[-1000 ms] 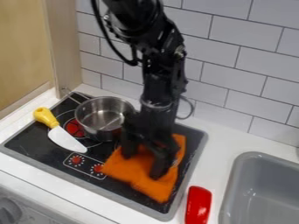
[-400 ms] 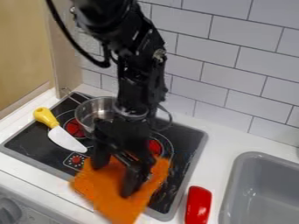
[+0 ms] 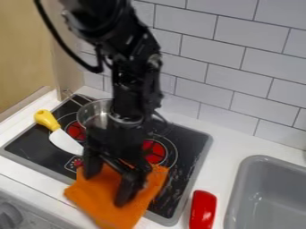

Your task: Picked the orange cloth and place it on the lower right corner of stove

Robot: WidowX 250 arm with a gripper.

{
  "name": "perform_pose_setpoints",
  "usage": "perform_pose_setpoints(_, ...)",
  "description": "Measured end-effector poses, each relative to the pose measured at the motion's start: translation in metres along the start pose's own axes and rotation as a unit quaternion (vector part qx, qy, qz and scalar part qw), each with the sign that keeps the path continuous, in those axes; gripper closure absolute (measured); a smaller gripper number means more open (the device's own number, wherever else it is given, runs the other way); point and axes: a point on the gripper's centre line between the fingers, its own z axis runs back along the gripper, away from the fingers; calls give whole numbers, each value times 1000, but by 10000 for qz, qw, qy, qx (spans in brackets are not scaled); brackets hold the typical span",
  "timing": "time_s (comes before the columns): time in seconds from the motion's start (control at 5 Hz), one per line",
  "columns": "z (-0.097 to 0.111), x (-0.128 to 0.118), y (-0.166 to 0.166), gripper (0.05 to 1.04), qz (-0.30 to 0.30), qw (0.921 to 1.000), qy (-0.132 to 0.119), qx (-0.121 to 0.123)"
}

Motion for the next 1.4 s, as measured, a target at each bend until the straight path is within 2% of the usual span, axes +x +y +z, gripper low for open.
perform_pose_setpoints(0.2, 8, -8, 4, 84, 151, 9997, -172, -37)
perform_pose_setpoints(0.4, 27, -18, 10, 84, 433, 9985, -316, -97)
perform_pose_setpoints(0.6, 42, -12, 16, 84, 689, 9969, -357, -97)
perform_pose_setpoints(1.0, 64, -18, 19, 84, 920, 9956, 78, -128)
perform_pose_setpoints(1.2, 70, -25, 19, 84, 753, 9962, 422, -139)
perform_pose_setpoints(1.4, 74, -28, 18, 84, 678, 9961, 524, -196)
